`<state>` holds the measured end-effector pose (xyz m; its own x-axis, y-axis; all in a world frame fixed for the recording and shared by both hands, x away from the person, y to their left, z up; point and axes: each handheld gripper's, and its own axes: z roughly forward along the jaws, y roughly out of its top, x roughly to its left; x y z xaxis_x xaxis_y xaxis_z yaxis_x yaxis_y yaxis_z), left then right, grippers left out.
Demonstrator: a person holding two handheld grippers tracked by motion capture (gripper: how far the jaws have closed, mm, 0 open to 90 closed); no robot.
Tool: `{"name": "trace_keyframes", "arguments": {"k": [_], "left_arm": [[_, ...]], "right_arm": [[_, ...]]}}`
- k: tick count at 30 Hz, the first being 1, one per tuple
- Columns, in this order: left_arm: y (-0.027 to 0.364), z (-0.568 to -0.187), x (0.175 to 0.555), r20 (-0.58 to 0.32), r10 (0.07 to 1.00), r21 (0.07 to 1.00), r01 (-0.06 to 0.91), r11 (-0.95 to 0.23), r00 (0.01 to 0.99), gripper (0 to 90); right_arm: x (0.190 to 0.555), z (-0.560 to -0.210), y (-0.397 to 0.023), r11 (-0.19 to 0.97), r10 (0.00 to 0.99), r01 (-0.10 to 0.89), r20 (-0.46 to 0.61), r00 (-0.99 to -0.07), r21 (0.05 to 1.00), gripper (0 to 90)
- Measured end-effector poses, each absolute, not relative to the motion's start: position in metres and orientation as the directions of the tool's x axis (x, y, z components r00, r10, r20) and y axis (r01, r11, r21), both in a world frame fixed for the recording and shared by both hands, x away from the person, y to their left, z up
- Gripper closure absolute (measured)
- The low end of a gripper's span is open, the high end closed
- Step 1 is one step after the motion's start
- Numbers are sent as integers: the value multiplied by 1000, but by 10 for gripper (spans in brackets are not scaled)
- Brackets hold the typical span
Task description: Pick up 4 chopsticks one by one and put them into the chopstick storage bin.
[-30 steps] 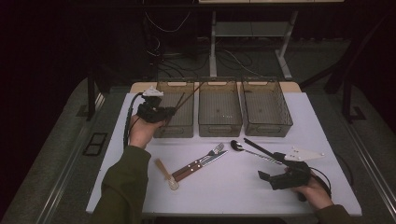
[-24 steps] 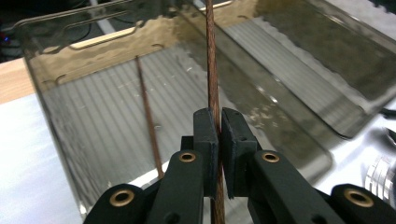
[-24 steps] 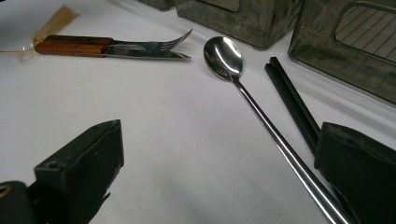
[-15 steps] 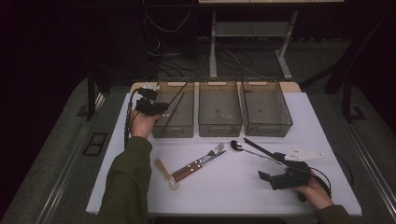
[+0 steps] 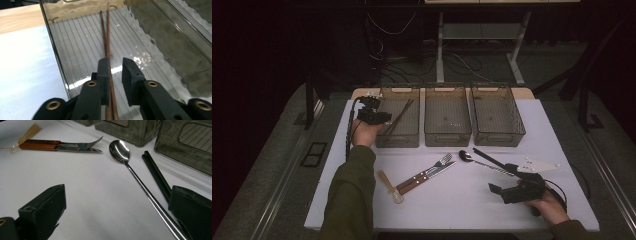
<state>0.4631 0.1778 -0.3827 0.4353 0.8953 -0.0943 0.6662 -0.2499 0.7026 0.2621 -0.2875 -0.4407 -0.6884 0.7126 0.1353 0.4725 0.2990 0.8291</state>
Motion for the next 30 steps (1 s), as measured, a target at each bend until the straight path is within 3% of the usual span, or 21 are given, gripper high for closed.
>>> {"name": "trace_keyframes", "arguments": {"k": [10,17,30], "left_arm": [[178,-375,454,-126,856,763,600,-239,501,566],[173,-369,441,-89,802,787,535,-307,591,459],[159,-365,392,-94,695,818,454,-354,713,264]], "right_arm": [[263,-441,-287,301,711,475,137,-690,827,17],[263,-441,-287,300,713,475,136,-687,828,17],[262,-440,-288,293,717,472,135,-683,832,17]]}}
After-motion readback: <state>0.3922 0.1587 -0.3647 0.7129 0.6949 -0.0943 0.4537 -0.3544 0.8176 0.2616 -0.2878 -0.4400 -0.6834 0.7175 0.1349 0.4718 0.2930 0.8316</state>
